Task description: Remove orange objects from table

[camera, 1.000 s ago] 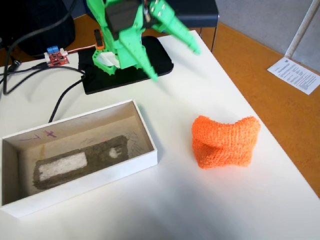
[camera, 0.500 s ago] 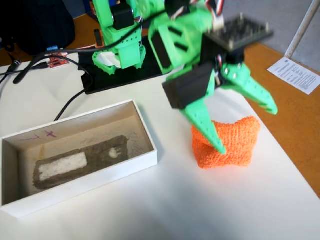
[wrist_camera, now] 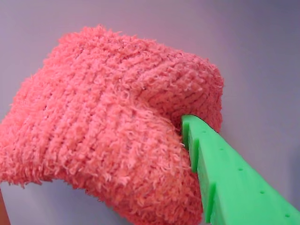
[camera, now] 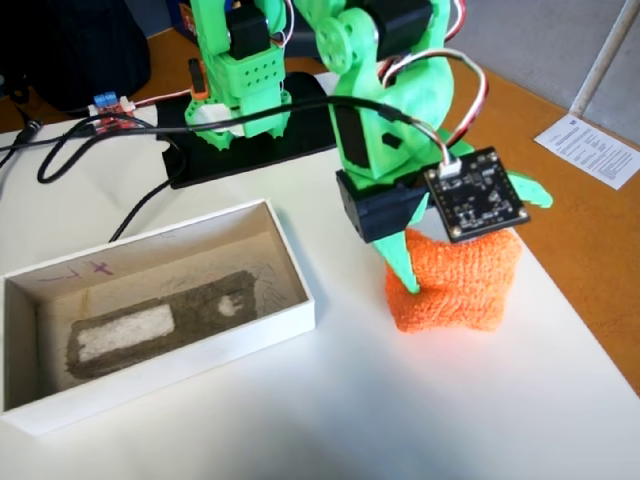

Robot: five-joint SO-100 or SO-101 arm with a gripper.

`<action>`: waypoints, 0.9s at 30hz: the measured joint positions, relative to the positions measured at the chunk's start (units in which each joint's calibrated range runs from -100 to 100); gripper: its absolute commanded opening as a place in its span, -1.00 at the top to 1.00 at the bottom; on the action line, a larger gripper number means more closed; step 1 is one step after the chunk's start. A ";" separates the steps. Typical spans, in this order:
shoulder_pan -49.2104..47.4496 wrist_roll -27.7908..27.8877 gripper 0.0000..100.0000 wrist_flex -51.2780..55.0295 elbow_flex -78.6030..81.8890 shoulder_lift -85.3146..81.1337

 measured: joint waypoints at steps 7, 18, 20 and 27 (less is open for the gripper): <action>0.90 -0.54 1.00 1.79 -0.94 1.96; 0.49 0.49 1.00 2.68 -2.72 3.48; 0.41 0.54 1.00 2.68 -4.96 3.39; 5.33 5.42 1.00 5.17 -14.80 -9.37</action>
